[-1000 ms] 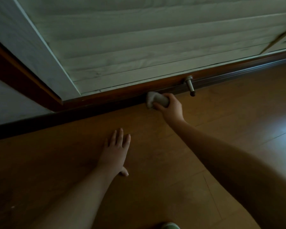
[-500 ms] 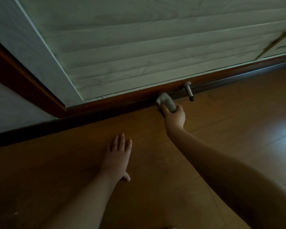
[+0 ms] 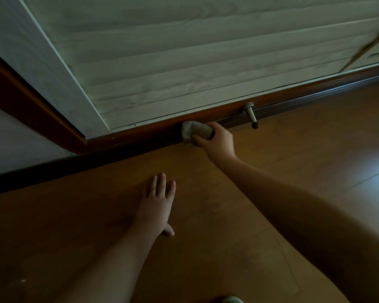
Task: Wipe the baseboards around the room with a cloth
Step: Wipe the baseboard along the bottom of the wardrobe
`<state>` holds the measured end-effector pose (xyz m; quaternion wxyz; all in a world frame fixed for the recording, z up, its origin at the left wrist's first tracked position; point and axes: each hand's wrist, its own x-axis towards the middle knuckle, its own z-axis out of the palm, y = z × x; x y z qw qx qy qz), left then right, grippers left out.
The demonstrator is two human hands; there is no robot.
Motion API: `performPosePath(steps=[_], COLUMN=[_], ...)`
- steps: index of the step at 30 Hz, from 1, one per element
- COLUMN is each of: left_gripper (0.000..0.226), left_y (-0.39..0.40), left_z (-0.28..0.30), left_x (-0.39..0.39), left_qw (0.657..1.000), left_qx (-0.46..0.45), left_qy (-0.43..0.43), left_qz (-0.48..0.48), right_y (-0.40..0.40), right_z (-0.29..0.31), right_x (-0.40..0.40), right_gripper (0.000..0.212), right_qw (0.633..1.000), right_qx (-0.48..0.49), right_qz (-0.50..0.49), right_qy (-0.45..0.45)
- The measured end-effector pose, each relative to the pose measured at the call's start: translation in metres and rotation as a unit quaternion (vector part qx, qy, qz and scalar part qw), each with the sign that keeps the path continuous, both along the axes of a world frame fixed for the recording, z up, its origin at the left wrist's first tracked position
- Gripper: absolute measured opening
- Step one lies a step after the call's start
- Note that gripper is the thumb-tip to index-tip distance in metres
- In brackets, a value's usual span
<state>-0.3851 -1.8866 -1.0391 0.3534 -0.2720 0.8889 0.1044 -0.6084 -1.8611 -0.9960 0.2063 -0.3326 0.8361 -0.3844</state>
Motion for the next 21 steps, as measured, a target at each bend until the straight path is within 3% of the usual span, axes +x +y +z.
performPosePath(steps=[8,10,16,21], left_gripper=[0.147,0.147,0.144,0.14], left_y=[-0.001,-0.001,-0.003,-0.004], left_z=[-0.001,-0.002,0.005,0.011], left_x=[0.004,0.004,0.004,0.001], left_qw=[1.0,1.0,1.0,1.0], left_qx=[0.008,0.004,0.011,0.03], left_qy=[0.012,0.012,0.003,-0.007], left_qz=[0.002,-0.001,-0.013,0.007], right_y=[0.035,0.041,0.098,0.162], right_z=[0.008,0.011,-0.014,-0.043], right_x=[-0.074,-0.078,-0.068,-0.104], right_gripper=[0.041,0.041,0.04,0.047], right_qw=[0.985,0.985,0.99,0.985], right_qx=[0.051,0.037,0.012,0.045], right_qz=[-0.088,-0.065,-0.016,-0.112], right_qy=[0.139,0.158,0.141,0.119])
